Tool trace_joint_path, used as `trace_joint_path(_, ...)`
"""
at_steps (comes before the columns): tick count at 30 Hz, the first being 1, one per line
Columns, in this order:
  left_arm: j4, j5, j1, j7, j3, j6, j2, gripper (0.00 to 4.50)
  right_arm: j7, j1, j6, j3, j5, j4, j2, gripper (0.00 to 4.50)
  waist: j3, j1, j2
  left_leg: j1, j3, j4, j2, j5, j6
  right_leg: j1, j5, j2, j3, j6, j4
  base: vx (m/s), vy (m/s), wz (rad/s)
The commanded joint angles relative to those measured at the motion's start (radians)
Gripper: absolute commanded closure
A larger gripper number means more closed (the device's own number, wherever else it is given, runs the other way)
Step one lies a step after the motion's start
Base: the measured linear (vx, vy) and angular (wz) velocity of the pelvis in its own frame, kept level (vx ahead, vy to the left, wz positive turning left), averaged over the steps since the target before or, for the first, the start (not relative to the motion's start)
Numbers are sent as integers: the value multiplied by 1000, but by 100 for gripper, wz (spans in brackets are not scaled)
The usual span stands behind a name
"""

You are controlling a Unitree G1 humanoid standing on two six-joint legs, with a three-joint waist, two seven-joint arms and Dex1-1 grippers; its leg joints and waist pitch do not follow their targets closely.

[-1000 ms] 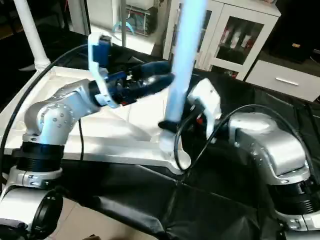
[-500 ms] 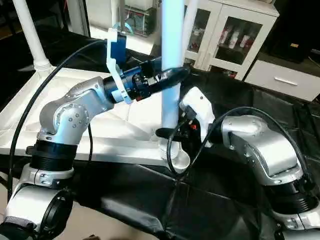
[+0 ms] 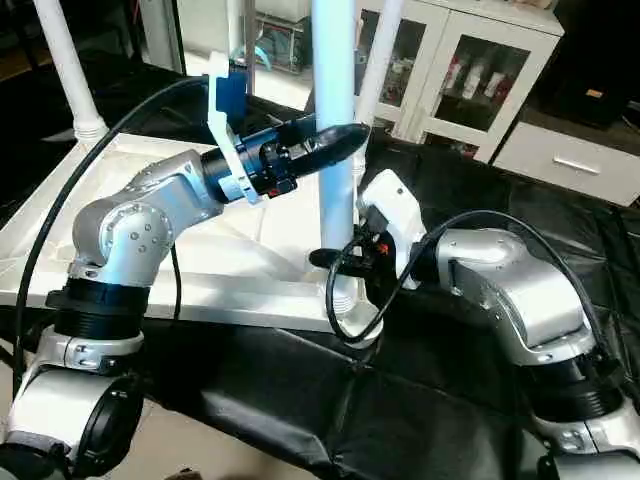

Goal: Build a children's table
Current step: Rotate table base

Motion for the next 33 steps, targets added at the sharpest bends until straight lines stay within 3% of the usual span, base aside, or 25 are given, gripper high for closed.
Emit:
trace_joint_path(1, -3, -12, -27, 29, 18, 16, -1, 207, -5, -21, -25, -24, 0, -16, -2, 269, -69, 1, 6, 8, -20, -62, 56, -40, 23, 66, -63, -69, 63, -202, -55, 0, 0, 0)
trace_joint_path(4, 15, -25, -49, 49, 39, 21, -3, 235, -28, -26, -40, -38, -16, -13, 10, 269, -69, 2, 10, 8, -20, -62, 55, -42, 18, 67, -38, -68, 63, -213, -53, 0, 0, 0)
trace_joint_path(5, 23, -29, -56, 55, 46, 19, -5, 244, -40, -30, -37, -51, -10, -9, 21, 269, -69, 3, 17, 8, -21, -62, 54, -46, 15, 68, -39, -69, 62, -215, -52, 0, 0, 0)
trace_joint_path(6, 35, -36, -70, 70, 62, 20, -10, 244, -45, -34, -33, -72, 7, -8, 33, 269, -70, 2, 13, 8, -20, -62, 53, -51, 16, 68, -37, -67, 62, -216, -53, 0, 0, 0)
trace_joint_path(9, 62, -56, -103, 98, 96, 28, -13, 258, -48, -37, -18, -125, 60, -10, 56, 200, -69, 4, 11, 8, -21, -62, 53, -68, 19, 70, -58, -69, 61, -215, -55, 0, 0, 0)
trace_joint_path(11, 68, -64, -115, 96, 105, 34, -8, 263, -42, -36, -7, -149, 89, -15, 61, 200, -69, 4, 11, 8, -22, -62, 54, -57, 23, 70, -43, -68, 61, -214, -54, 0, 0, 0)
trace_joint_path(12, 65, -77, -119, 89, 109, 42, -3, 268, -32, -35, -3, -163, 110, -19, 61, 173, -68, 6, 15, 8, -22, -63, 53, -52, 25, 69, -37, -68, 61, -217, -53, 0, 0, 0)
trace_joint_path(19, 68, -111, -130, 53, 118, 75, 15, 278, 3, -49, 30, -236, 180, -22, 47, 124, -68, 5, 12, 9, -21, -62, 53, -50, 31, 69, -42, -68, 60, -223, -53, 0, 0, 0)
trace_joint_path(20, 67, -133, -135, 40, 127, 95, 16, 278, 29, -52, 49, -262, 217, -24, 33, 111, -66, 6, 10, 8, -20, -63, 52, -54, 31, 70, -57, -67, 60, -221, -55, 0, 0, 0)
trace_joint_path(21, 68, -156, -142, 30, 135, 114, 18, 278, 55, -53, 73, -283, 258, -25, 15, 103, -67, 8, 19, 10, -21, -62, 53, -58, 29, 70, -58, -69, 60, -225, -53, 0, 0, 0)
trace_joint_path(22, 69, -166, -145, 26, 139, 123, 19, 278, 68, -53, 84, -292, 278, -26, 7, 103, -67, 7, 14, 9, -19, -61, 52, -59, 32, 70, -54, -66, 60, -227, -55, 0, 0, 0)
trace_joint_path(24, 66, -188, -148, -5, 137, 139, 25, 278, 93, -55, 113, -314, 323, -15, -7, 70, -68, 10, 24, 9, -20, -61, 52, -54, 37, 69, -41, -67, 59, -235, -53, 0, 0, 0)
trace_joint_path(29, 47, -208, -145, -83, 107, 155, 38, 278, 182, -40, 161, -305, 369, 11, -50, 36, -67, 11, 19, 6, -19, -60, 52, -60, 41, 73, -75, -68, 58, -233, -58, 0, 0, 0)
trace_joint_path(30, 30, -219, -143, -134, 81, 168, 48, 278, 226, -29, 163, -272, 350, 20, -75, 31, -66, 11, 23, 5, -20, -60, 52, -55, 40, 71, -68, -68, 58, -234, -56, 0, 0, 0)
trace_joint_path(32, 16, -224, -145, -166, 61, 177, 54, 278, 250, -30, 154, -231, 326, 25, -91, 24, -64, 11, 20, 5, -20, -60, 52, -45, 43, 71, -68, -69, 59, -233, -56, 0, 0, 0)
trace_joint_path(33, 13, -227, -147, -167, 59, 179, 55, 278, 250, -32, 155, -225, 326, 25, -92, 23, -62, 8, 9, 4, -18, -60, 53, -45, 44, 71, -75, -69, 59, -235, -59, 0, 0, 0)
